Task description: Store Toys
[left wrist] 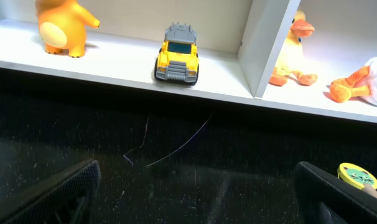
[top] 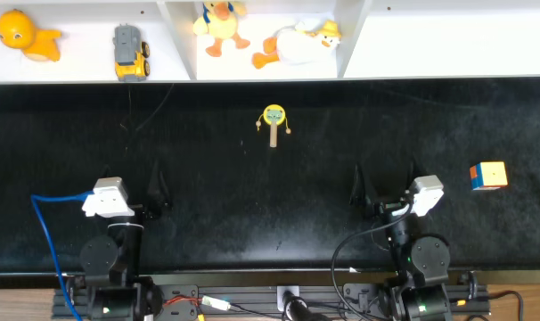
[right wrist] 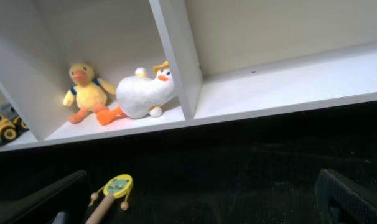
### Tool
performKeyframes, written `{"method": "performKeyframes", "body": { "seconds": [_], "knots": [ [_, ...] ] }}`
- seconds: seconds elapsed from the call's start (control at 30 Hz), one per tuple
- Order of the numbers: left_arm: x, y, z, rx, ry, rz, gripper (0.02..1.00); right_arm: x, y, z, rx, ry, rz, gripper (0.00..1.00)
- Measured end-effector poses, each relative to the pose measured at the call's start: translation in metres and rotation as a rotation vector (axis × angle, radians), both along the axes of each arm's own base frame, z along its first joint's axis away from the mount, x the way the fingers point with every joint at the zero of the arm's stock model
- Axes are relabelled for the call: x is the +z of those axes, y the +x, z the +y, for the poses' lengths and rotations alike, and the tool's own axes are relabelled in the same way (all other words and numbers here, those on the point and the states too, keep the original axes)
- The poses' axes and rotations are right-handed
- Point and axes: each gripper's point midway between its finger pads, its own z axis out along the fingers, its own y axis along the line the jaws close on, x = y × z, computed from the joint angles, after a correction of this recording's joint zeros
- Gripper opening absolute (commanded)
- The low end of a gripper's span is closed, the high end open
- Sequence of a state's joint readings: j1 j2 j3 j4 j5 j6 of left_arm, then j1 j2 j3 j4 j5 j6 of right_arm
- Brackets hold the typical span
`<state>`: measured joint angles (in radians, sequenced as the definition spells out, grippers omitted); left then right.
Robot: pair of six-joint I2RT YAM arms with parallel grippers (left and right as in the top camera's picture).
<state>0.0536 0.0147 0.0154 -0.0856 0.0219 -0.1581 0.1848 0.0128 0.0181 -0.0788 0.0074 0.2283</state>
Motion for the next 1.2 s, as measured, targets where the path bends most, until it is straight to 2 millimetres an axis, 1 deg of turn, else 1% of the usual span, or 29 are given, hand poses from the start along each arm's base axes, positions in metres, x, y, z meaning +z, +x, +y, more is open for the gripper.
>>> {"method": "performKeyframes", "body": {
  "seconds": [0.1,0.23,0.3,0.4,0.47,0.53,0.7,0.77,0.83,0.93,1.07,1.13,1.2],
  "knots": [
    [0.0,0.0,0.0,0.0,0.0,0.0,0.998,0.0,-0.001,0.005,0.03,0.058,0.013,0.993],
    [0.0,0.0,0.0,0.0,0.0,0.0,0.996,0.002,-0.005,0.019,0.111,0.121,0.024,0.998],
    [0.0,0.0,0.0,0.0,0.0,0.0,0.998,-0.001,-0.008,0.027,0.164,0.14,0.047,0.996],
    [0.0,0.0,0.0,0.0,0.0,0.0,0.998,-0.014,-0.015,0.039,0.231,0.154,0.132,0.998],
    [0.0,0.0,0.0,0.0,0.0,0.0,0.998,-0.015,-0.02,0.043,0.257,0.157,0.194,0.996],
    [0.0,0.0,0.0,0.0,0.0,0.0,0.998,-0.008,-0.025,0.046,0.276,0.148,0.243,0.998],
    [0.0,0.0,0.0,0.0,0.0,0.0,0.998,0.037,-0.032,0.049,0.302,0.099,0.32,0.996],
    [0.0,0.0,0.0,0.0,0.0,0.0,0.996,0.053,-0.032,0.05,0.308,0.07,0.368,0.998],
    [0.0,0.0,0.0,0.0,0.0,0.0,0.998,0.064,-0.031,0.05,0.31,0.04,0.427,0.998],
    [0.0,0.0,0.0,0.0,0.0,0.0,0.998,0.072,-0.028,0.049,0.303,-0.003,0.539,0.998],
    [0.0,0.0,0.0,0.0,0.0,0.0,0.998,0.077,-0.017,0.048,0.288,-0.042,0.684,0.998],
    [0.0,0.0,0.0,0.0,0.0,0.0,0.996,0.078,-0.01,0.053,0.301,-0.059,0.739,0.998],
    [0.0,0.0,0.0,0.0,0.0,0.001,0.998,0.079,-0.002,0.063,0.327,-0.081,0.784,0.998]
  ]
}}
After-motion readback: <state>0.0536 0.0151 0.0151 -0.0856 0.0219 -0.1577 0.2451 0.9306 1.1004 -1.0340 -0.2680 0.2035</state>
